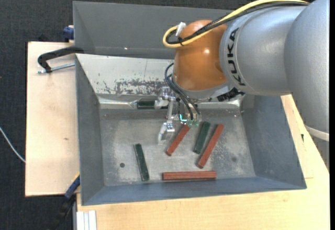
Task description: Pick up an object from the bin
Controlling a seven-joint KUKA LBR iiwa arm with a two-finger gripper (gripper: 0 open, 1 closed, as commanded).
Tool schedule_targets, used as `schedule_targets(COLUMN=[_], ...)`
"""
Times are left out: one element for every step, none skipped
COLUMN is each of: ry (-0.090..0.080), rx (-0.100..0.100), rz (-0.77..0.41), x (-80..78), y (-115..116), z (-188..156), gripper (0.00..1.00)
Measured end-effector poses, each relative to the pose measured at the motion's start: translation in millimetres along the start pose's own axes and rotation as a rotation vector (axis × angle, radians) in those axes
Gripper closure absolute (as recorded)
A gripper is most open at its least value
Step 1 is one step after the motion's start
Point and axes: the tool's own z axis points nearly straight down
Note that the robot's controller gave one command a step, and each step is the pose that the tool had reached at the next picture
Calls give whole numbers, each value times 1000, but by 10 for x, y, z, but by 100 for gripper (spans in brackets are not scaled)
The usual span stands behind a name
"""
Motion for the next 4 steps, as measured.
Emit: schedule_targets(ry=[-8,3,3,-8], rx=[-1,-13,-13,-3], rz=[1,-111,-111,-90], x=[-21,212,212,201], y=[-3,-387,-388,-601], z=[-42,460,461,110], gripper=[0,100,100,100])
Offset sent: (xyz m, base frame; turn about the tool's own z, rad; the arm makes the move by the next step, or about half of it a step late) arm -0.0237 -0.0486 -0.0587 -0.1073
